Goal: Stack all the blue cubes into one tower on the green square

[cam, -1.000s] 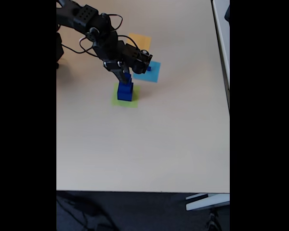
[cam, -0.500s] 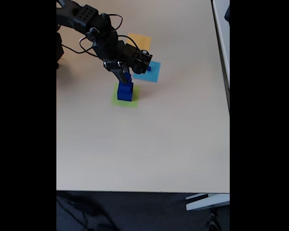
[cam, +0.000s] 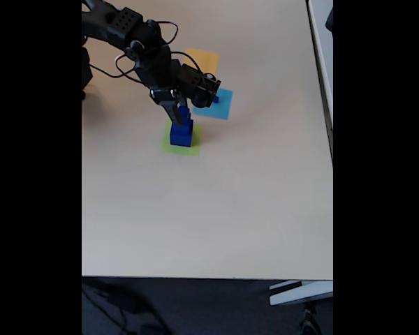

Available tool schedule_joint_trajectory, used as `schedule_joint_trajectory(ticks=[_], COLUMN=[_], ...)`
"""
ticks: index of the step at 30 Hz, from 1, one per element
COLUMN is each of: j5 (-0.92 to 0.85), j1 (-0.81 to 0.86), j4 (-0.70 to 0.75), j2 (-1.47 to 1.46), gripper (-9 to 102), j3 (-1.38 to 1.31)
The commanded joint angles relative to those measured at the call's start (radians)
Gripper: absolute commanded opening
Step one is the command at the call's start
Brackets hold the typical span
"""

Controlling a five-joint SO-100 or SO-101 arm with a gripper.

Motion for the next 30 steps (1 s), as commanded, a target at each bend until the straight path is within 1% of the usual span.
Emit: schedule_joint_trajectory(ticks=[1, 5, 17, 21, 26, 30], j5=[-0.011, -0.015, -0.054, -0.078, -0.107, -0.066], j1=[0.003, 0.002, -0.021, -0.034, -0.074, -0.141], j4=[-0.008, -0.008, -0.011, -0.032, -0.100, -0.126], j2=[0.046, 0.049, 0.123, 0.167, 0.224, 0.281], gripper=[26, 29, 29, 30, 28, 27], j3=[-0.026, -0.028, -0.055, -0.061, -0.063, -0.052])
